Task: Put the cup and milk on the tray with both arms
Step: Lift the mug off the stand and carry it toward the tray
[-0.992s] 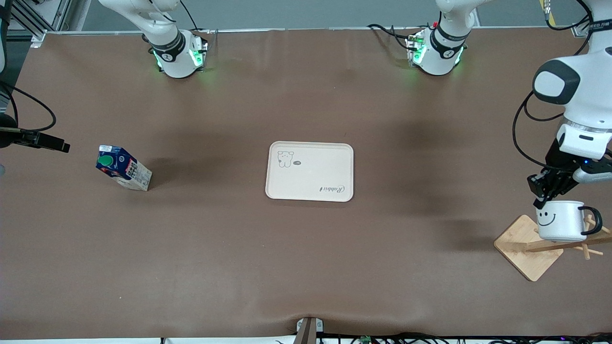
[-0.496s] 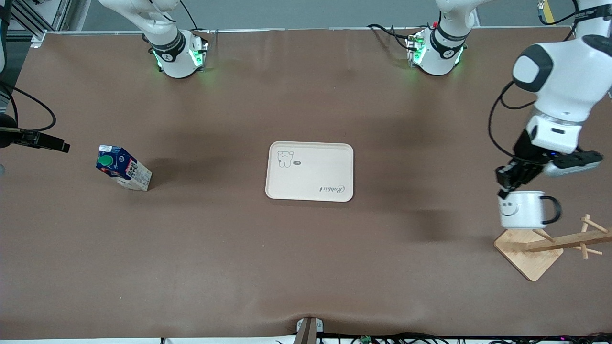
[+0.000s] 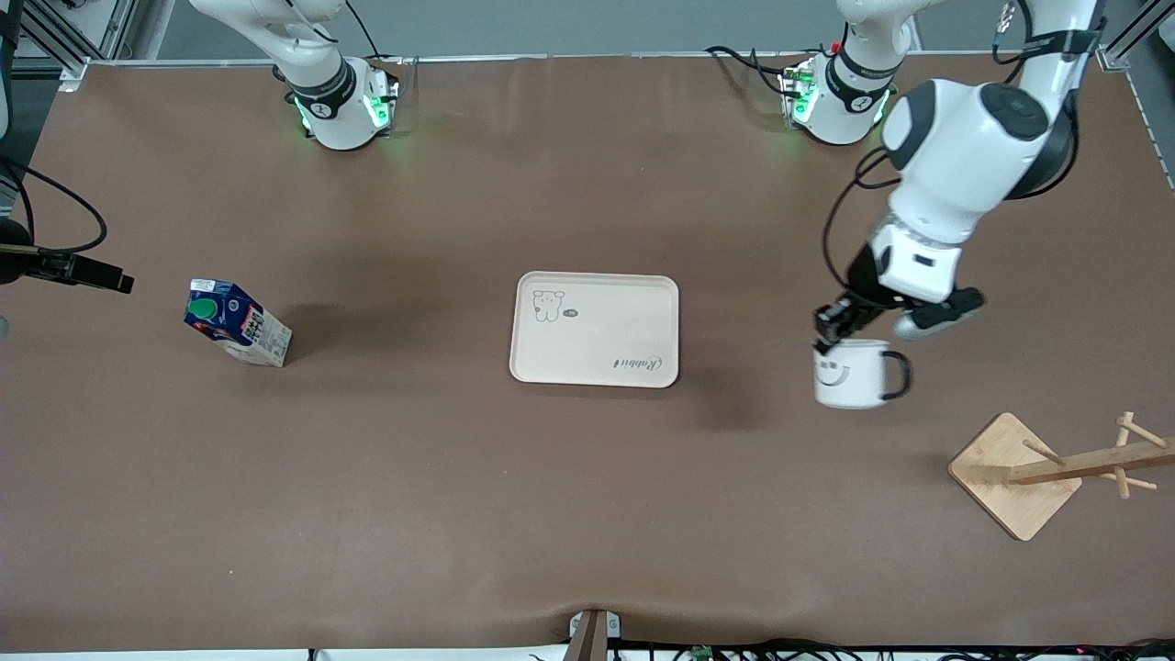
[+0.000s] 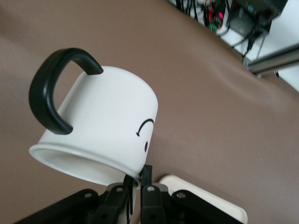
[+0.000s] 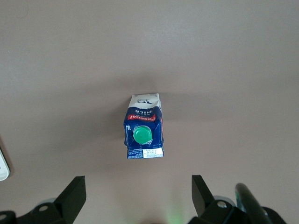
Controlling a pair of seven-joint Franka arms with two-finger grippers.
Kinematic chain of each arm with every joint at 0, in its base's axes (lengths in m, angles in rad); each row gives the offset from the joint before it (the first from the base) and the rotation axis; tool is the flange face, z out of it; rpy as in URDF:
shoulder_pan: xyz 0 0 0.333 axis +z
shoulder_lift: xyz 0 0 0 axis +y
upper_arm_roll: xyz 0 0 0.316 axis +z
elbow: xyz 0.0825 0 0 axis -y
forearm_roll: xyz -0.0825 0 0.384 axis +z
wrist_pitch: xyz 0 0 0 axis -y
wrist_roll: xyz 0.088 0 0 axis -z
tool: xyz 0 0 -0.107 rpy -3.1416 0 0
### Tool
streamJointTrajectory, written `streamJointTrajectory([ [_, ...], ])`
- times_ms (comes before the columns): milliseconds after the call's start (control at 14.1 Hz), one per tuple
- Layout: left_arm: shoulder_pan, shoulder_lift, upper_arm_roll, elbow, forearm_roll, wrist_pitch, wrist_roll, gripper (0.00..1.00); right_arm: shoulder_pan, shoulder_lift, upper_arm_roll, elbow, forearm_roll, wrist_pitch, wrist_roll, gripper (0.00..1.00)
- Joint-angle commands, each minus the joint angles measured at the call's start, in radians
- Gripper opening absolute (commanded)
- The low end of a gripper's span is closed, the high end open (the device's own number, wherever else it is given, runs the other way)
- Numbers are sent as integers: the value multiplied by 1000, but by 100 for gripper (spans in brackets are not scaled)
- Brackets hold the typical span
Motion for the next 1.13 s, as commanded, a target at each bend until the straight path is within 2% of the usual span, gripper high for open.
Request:
streamJointTrajectory([
  [0, -27, 96, -46, 111, -1, -120, -92, 0, -18, 10, 13, 18, 12, -9, 2, 100],
  [425, -184, 316, -46, 271, -1, -299, -301, 0, -20, 27, 15, 18, 14, 0, 4, 100],
  [779, -305, 510, -38, 364, 1, -306, -426, 0, 23, 57, 18, 14, 14, 0, 1, 100],
  [850, -317, 534, -36, 371, 1, -306, -426, 0, 47, 108, 18, 20, -1, -1, -1, 100],
  [1062, -351, 578, -27, 369, 28, -320, -426, 0, 43, 160, 15, 31, -4, 2, 4, 100],
])
